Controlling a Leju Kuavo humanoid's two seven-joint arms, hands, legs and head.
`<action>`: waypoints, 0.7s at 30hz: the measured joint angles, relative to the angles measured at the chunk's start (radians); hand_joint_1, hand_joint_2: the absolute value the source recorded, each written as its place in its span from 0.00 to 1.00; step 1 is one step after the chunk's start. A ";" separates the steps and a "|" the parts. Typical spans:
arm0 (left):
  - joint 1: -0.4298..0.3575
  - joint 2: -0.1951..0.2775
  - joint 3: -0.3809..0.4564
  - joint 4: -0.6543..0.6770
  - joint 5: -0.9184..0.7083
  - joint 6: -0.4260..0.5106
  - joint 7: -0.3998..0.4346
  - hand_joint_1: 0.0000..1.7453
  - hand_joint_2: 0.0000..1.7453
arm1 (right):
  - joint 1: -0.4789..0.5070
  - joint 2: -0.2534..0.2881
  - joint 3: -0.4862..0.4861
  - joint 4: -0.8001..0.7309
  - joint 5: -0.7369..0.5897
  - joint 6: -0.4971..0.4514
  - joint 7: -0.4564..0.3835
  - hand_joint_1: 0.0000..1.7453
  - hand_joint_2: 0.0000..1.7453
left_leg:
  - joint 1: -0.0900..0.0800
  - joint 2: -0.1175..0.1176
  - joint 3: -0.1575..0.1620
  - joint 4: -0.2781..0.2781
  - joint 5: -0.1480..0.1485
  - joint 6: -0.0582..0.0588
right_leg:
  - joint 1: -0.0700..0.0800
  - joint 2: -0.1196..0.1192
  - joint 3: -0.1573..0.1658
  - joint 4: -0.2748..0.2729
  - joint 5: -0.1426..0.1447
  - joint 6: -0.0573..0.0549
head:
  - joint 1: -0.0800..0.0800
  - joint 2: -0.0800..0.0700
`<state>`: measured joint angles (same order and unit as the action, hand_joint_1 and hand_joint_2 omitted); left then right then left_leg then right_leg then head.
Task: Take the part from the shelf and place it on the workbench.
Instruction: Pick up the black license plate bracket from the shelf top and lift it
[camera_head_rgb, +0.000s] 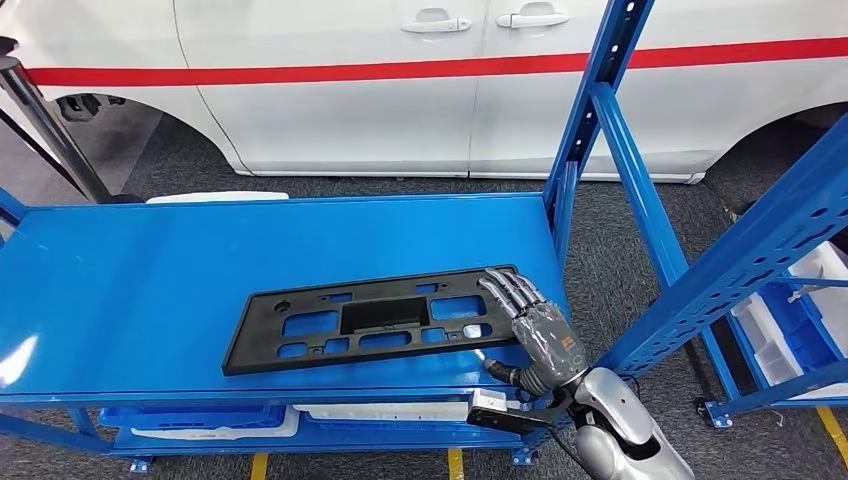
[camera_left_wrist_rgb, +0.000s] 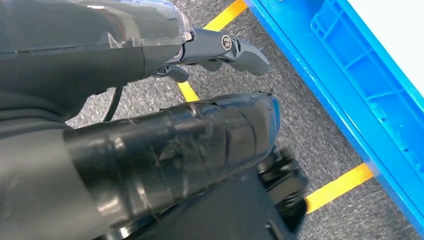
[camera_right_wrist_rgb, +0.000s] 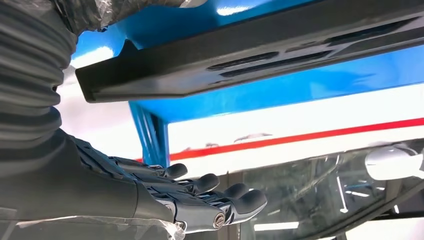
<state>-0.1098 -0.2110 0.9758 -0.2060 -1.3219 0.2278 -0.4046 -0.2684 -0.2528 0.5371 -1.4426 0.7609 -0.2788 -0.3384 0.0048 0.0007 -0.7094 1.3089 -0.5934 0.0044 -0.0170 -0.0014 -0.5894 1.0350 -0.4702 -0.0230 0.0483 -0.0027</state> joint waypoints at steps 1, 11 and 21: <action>0.000 0.000 -0.001 0.000 -0.001 0.000 0.001 0.00 0.00 | -0.002 0.002 0.000 0.003 0.016 -0.010 0.003 0.00 1.00 | 0.002 0.000 0.008 -0.022 0.024 0.000 | 0.000 0.000 0.001 0.001 -0.001 0.000 | 0.000 0.000; -0.008 -0.002 -0.010 0.000 -0.018 -0.005 0.009 0.00 0.00 | -0.076 0.028 0.004 0.056 0.058 -0.013 0.005 0.00 1.00 | 0.003 -0.002 0.128 -0.293 0.140 0.040 | 0.001 0.002 -0.026 0.066 -0.046 0.039 | 0.001 0.000; -0.013 -0.007 -0.028 0.000 -0.022 -0.010 0.016 0.00 0.00 | -0.147 0.056 0.027 0.151 0.062 0.028 0.005 0.00 1.00 | -0.005 -0.009 0.133 -0.285 0.129 0.034 | 0.008 0.002 -0.018 0.015 0.011 0.030 | 0.001 0.000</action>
<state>-0.1229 -0.2176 0.9482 -0.2060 -1.3436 0.2182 -0.3891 -0.4150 -0.1972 0.5641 -1.2920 0.8232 -0.2507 -0.3331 -0.0006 -0.0078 -0.5764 1.0235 -0.4646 0.0385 -0.0087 0.0010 -0.6071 1.0498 -0.4589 0.0067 0.0493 -0.0027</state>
